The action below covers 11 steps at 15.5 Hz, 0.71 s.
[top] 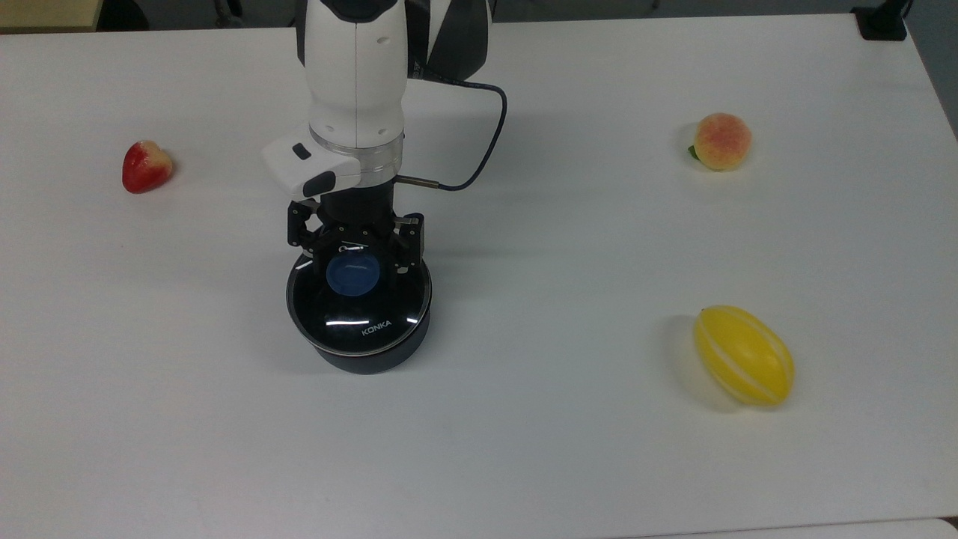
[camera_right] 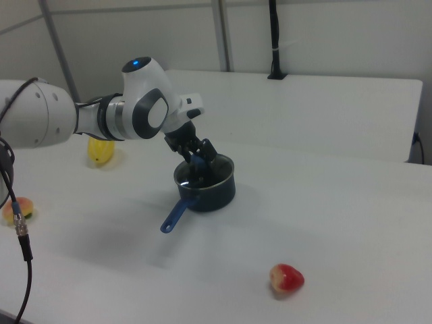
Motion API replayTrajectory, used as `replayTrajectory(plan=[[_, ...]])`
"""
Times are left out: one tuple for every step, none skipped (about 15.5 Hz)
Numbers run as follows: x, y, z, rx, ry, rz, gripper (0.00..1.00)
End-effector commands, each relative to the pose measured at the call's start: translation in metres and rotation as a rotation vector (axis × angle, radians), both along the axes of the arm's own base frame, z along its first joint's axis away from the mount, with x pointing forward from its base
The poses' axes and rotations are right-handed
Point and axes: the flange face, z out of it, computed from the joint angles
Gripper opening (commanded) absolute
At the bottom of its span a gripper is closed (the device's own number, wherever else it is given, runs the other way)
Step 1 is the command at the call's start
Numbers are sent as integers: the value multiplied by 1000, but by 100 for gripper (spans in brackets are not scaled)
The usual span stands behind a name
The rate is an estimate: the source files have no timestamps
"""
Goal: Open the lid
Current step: 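Lower the gripper onto the blue lid knob, then close the gripper on the blue lid knob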
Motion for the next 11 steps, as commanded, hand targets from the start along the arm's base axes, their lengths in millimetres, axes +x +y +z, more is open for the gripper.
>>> replayTrajectory(plan=[[2, 5, 3, -6, -25, -6, 57], [2, 5, 3, -7, -25, -5, 47], [1, 6, 3, -7, -24, -2, 36], [2, 7, 4, -4, -25, -3, 28], [1, 6, 6, 2, -26, -7, 17], [1, 7, 8, 1, -29, -4, 15], [0, 7, 9, -1, -29, -1, 13], [0, 7, 9, 2, -29, -5, 12], [0, 7, 11, 1, -30, -2, 12], [0, 6, 14, 0, -33, -1, 12], [-1, 6, 18, -1, -36, 0, 12]])
